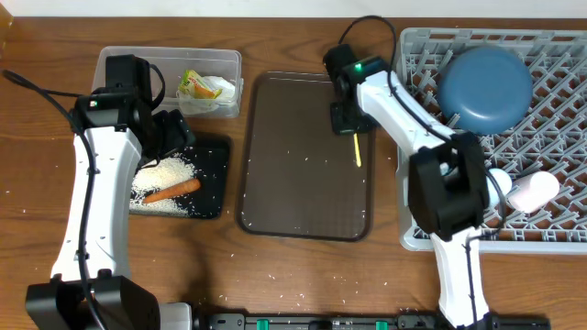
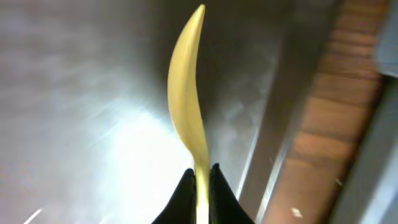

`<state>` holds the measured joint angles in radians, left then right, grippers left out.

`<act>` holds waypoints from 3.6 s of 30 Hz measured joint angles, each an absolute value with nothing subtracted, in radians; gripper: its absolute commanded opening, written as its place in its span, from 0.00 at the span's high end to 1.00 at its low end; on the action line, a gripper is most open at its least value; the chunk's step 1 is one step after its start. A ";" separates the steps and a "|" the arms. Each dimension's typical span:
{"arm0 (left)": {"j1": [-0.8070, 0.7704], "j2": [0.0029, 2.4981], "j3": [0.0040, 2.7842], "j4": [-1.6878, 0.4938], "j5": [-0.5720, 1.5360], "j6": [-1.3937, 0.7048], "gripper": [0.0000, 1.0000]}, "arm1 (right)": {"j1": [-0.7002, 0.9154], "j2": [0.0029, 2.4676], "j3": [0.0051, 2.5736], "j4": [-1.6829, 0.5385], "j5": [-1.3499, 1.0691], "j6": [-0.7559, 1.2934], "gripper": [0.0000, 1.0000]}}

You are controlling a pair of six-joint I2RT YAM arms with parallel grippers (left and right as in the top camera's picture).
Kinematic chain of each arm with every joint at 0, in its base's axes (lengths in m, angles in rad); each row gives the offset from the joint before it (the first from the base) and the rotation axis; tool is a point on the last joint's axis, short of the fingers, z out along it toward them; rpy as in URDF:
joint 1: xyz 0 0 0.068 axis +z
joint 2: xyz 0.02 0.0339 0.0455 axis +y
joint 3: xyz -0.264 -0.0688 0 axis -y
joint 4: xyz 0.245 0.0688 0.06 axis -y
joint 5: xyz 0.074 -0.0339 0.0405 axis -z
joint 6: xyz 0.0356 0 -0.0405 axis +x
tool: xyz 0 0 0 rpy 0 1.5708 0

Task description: Sort waste into correct bins and load items into the dishwasher rack

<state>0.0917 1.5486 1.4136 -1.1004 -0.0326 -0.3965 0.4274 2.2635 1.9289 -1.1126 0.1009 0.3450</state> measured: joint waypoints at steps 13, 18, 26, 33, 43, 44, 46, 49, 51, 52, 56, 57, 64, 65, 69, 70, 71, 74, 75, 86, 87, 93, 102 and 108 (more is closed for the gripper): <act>0.092 1.549 1.414 -1.100 -0.033 -0.396 0.05 | 0.281 1.835 1.974 -1.240 0.074 0.362 0.99; 0.092 1.549 1.414 -1.100 -0.033 -0.396 0.05 | 0.109 1.826 1.974 -1.321 0.075 0.440 0.99; 0.092 1.549 1.414 -1.100 -0.033 -0.396 0.05 | -0.149 1.826 1.931 -1.391 0.079 0.686 0.99; 0.092 1.549 1.414 -1.100 -0.033 -0.396 0.05 | -0.287 1.826 1.813 -1.343 0.113 0.900 0.99; 0.092 1.549 1.414 -1.100 -0.033 -0.396 0.05 | -0.311 1.826 1.578 -1.102 0.119 0.994 0.91; 0.092 1.549 1.414 -1.100 -0.033 -0.396 0.05 | -0.311 1.826 1.569 -1.096 0.119 0.997 0.89; 0.092 1.549 1.414 -1.100 -0.033 -0.396 0.05 | -0.311 1.826 1.561 -1.095 0.120 1.001 0.87; 0.092 1.549 1.414 -1.100 -0.033 -0.396 0.05 | -0.311 1.826 1.561 -1.095 0.119 0.999 0.82; 0.092 1.549 1.414 -1.100 -0.033 -0.397 0.05 | -0.311 1.826 1.561 -1.095 0.112 0.989 0.81; 0.092 1.549 1.414 -1.100 -0.033 -0.396 0.05 | -0.311 1.826 1.561 -1.095 0.105 0.979 0.80; 0.092 1.549 1.414 -1.100 -0.033 -0.396 0.05 | -0.311 1.825 1.561 -1.092 0.071 0.912 0.76; 0.092 1.549 1.414 -1.100 -0.033 -0.396 0.05 | -0.311 1.824 1.561 -1.088 0.056 0.878 0.75; 0.092 1.549 1.414 -1.100 -0.033 -0.396 0.05 | -0.301 1.706 1.562 -1.074 -0.208 0.381 0.01; 0.092 1.549 1.414 -1.100 -0.033 -0.396 0.05 | -0.296 1.674 1.562 -1.087 -0.238 0.322 0.01; 0.092 1.549 1.414 -1.100 -0.033 -0.396 0.05 | -0.229 1.483 1.572 -1.203 -0.319 0.132 0.01; 0.092 1.549 1.414 -1.100 -0.033 -0.397 0.05 | -0.210 1.444 1.576 -1.233 -0.328 0.109 0.01; 0.092 1.549 1.414 -1.100 -0.033 -0.396 0.05 | -0.192 1.407 1.578 -1.259 -0.340 0.093 0.01; 0.092 1.549 1.414 -1.100 -0.033 -0.396 0.05 | -0.138 1.289 1.584 -1.322 -0.364 0.068 0.01; 0.092 1.549 1.414 -1.100 -0.033 -0.397 0.05 | -0.126 1.261 1.585 -1.330 -0.370 0.064 0.01; 0.092 1.549 1.414 -1.100 -0.033 -0.396 0.05 | -0.101 1.087 1.580 -1.347 -0.262 0.007 0.01; 0.092 1.549 1.414 -1.100 -0.033 -0.396 0.05 | -0.101 1.077 1.572 -1.325 -0.249 0.001 0.01; 0.092 1.549 1.414 -1.100 -0.033 -0.397 0.05 | -0.102 1.018 1.387 -1.006 -0.220 -0.035 0.01; 0.092 1.549 1.413 -1.100 -0.031 -0.396 0.05 | -0.075 0.727 0.667 -0.288 -0.220 -0.054 0.01; 0.092 1.549 1.413 -1.100 -0.030 -0.396 0.05 | 0.038 0.485 0.295 -0.091 -0.199 -0.062 0.01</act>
